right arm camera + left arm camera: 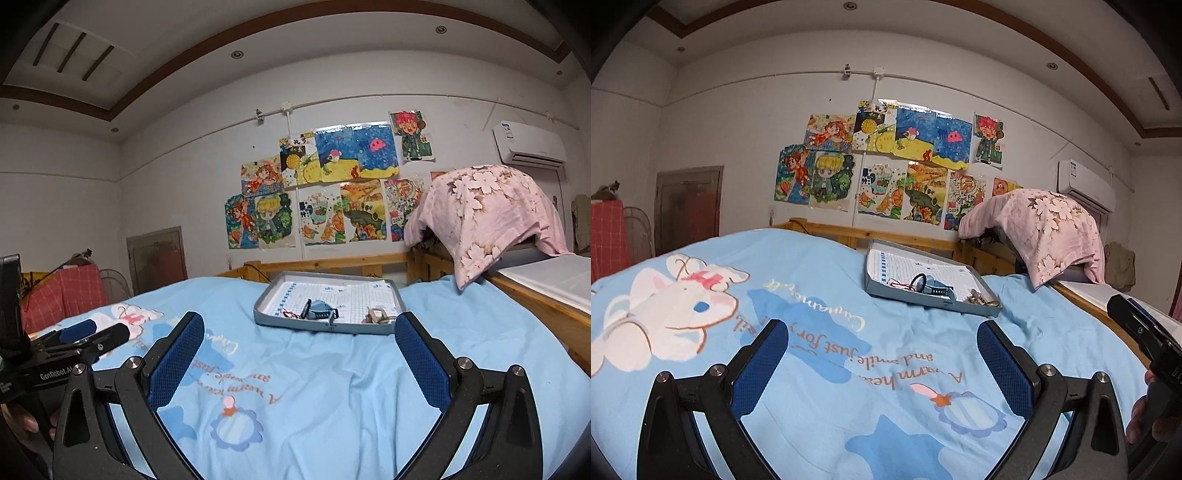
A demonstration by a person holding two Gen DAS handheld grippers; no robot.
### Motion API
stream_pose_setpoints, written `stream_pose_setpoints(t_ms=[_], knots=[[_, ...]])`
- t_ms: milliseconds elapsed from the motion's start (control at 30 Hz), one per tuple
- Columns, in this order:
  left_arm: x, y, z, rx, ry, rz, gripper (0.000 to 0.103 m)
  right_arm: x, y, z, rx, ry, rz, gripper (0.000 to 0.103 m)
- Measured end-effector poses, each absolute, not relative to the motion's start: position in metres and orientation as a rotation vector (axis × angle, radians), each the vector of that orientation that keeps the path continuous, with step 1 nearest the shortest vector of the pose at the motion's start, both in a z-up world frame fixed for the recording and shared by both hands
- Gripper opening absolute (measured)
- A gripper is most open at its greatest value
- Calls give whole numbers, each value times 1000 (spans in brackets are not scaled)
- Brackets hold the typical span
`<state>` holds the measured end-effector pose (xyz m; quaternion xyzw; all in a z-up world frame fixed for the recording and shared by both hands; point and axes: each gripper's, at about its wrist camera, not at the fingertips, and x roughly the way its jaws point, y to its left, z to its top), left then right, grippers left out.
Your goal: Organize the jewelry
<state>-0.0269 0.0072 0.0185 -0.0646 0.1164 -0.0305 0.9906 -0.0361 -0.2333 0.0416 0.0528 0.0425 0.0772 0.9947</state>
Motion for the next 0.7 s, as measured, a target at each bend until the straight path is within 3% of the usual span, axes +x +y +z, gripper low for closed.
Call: stream_pose_setpoints(t_ms=[700], knots=[[-28,6,12,-126,242,-53,103,-29,-230,33,84,147,114,101]])
